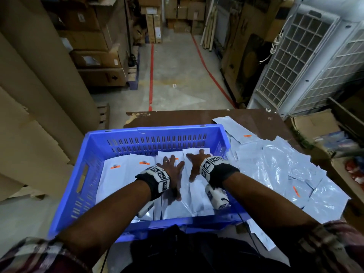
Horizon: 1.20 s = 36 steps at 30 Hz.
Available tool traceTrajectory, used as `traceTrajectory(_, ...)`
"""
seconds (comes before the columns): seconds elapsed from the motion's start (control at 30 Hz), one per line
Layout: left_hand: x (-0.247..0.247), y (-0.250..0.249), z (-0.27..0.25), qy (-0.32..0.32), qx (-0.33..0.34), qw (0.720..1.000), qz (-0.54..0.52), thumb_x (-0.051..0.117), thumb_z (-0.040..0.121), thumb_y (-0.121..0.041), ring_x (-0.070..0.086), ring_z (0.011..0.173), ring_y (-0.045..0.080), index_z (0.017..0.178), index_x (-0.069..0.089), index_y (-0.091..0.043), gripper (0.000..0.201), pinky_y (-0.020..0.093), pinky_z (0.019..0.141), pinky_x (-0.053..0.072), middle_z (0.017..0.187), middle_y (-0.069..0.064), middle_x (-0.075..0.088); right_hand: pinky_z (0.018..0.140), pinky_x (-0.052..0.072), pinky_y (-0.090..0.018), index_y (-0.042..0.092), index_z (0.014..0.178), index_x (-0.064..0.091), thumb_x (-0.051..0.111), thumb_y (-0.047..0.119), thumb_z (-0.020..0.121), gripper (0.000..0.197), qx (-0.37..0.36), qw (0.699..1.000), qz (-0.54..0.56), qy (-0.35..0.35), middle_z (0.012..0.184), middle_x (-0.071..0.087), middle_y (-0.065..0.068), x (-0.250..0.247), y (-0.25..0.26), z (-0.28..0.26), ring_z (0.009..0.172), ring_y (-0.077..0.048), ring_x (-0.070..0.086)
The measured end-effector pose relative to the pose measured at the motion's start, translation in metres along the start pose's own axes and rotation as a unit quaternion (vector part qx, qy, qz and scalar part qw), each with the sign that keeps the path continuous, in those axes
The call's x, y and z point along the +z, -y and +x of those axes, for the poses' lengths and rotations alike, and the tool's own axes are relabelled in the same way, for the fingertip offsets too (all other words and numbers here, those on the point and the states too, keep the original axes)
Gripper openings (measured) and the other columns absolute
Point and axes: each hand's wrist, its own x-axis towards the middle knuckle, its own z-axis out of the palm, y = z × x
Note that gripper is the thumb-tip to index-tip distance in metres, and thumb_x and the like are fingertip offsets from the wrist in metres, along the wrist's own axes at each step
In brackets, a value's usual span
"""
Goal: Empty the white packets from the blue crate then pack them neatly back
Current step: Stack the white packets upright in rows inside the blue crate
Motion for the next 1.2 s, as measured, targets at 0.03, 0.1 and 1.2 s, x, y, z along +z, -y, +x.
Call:
traceTrajectory(0.03,0.002,0.0,-0.001,0.007,0.006,1.0,0.004,0.085,0.054,-0.064,-0.014,0.149,0.038,0.154,-0.017,-0.032,0.147,0.058,0.118,0.015,0.161,0.01,-0.025,0.104,0.043,-0.055,0.033,0.154,0.019,0.09,0.04,0.063,0.115,0.001,1.0,-0.001,0.004,0.154,0.019,-0.019,0.004,-0.002,0.002,0.135,-0.048,0.038)
traceTrajectory(0.1,0.004,-0.001,-0.002,0.011,0.017,1.0,0.012,0.085,0.057,-0.062,-0.016,0.149,0.038,0.153,-0.019,-0.032,0.145,0.057,0.118,0.015,0.16,0.01,-0.028,0.105,0.042,-0.055,0.034,0.155,0.014,0.091,0.036,0.062,0.121,0.005,1.0,0.004,0.016,0.157,0.015,-0.02,0.011,-0.009,0.005,0.138,-0.046,0.035)
traceTrajectory(1.2,-0.061,-0.018,-0.023,-0.259,0.15,0.916,-0.267,0.069,0.087,-0.027,0.065,0.106,0.015,0.12,0.067,-0.016,0.035,0.03,0.093,0.05,0.113,0.001,0.07,0.08,0.06,-0.036,0.03,0.118,0.061,0.079,0.041,0.08,0.043,-0.025,0.946,0.312,-0.089,0.11,0.06,0.001,-0.06,-0.151,-0.082,0.091,-0.018,0.062)
